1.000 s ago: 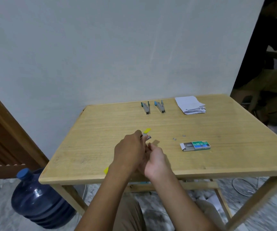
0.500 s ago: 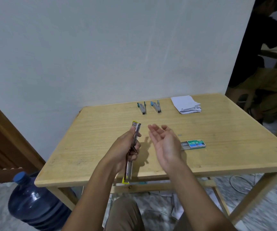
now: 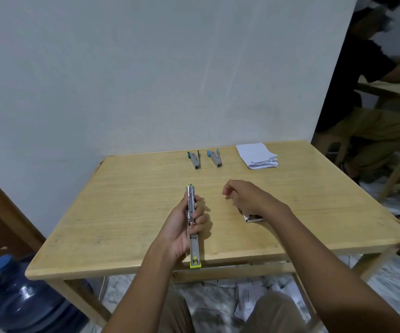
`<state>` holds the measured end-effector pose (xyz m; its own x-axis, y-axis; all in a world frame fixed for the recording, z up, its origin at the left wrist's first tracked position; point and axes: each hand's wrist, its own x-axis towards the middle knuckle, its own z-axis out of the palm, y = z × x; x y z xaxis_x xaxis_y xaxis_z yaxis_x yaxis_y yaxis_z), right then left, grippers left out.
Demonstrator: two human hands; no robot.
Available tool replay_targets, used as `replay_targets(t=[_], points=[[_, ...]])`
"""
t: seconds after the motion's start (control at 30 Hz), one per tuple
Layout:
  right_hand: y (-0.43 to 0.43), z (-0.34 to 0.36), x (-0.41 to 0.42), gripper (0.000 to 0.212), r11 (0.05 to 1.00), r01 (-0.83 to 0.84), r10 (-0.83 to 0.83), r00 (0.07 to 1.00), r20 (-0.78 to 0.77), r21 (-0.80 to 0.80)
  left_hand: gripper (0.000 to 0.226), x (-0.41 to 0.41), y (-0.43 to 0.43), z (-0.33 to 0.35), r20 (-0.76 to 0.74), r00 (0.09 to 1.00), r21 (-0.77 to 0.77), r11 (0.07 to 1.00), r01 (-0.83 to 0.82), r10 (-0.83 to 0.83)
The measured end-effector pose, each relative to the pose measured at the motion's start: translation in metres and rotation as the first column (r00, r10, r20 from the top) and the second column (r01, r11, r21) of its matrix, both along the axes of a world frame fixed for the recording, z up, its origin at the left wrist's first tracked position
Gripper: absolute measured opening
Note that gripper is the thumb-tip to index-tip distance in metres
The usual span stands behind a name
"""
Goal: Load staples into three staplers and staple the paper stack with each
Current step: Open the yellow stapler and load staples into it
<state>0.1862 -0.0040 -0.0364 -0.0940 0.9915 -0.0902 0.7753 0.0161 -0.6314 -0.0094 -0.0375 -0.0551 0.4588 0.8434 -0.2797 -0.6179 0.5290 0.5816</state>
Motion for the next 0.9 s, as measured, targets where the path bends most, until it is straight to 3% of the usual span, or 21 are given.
replay_targets(t=[0.13, 0.33, 0.6, 0.73, 0.9], points=[[0.003, 0.005, 0.006, 0.026, 0.999, -0.041, 0.041, 0.999, 0.017, 0.018, 0.032, 0.001, 0.003, -0.004, -0.029, 1.000, -0.001, 1.000, 0.000, 0.000], [-0.021, 0.026, 0.046, 0.014, 0.978, 0.052, -0.060, 0.998, 0.034, 0.201, 0.036, -0.001, 0.003, -0.008, -0.009, 1.000, -0.001, 1.000, 0.013, -0.013], [-0.044, 0.024, 0.058, 0.009, 0.998, -0.065, 0.063, 0.935, 0.350, -0.006, 0.036, -0.001, 0.003, -0.009, 0.003, 1.000, -0.016, 1.000, 0.017, -0.017], [-0.039, 0.021, 0.051, 0.015, 0.993, -0.120, 0.113, 0.863, 0.493, -0.017, 0.036, -0.001, 0.002, -0.009, 0.010, 1.000, -0.015, 1.000, 0.013, -0.013], [-0.035, 0.025, 0.044, 0.016, 0.993, -0.117, 0.100, 0.824, 0.558, -0.005, 0.036, -0.002, 0.003, -0.011, 0.026, 1.000, -0.009, 1.000, 0.013, -0.013]])
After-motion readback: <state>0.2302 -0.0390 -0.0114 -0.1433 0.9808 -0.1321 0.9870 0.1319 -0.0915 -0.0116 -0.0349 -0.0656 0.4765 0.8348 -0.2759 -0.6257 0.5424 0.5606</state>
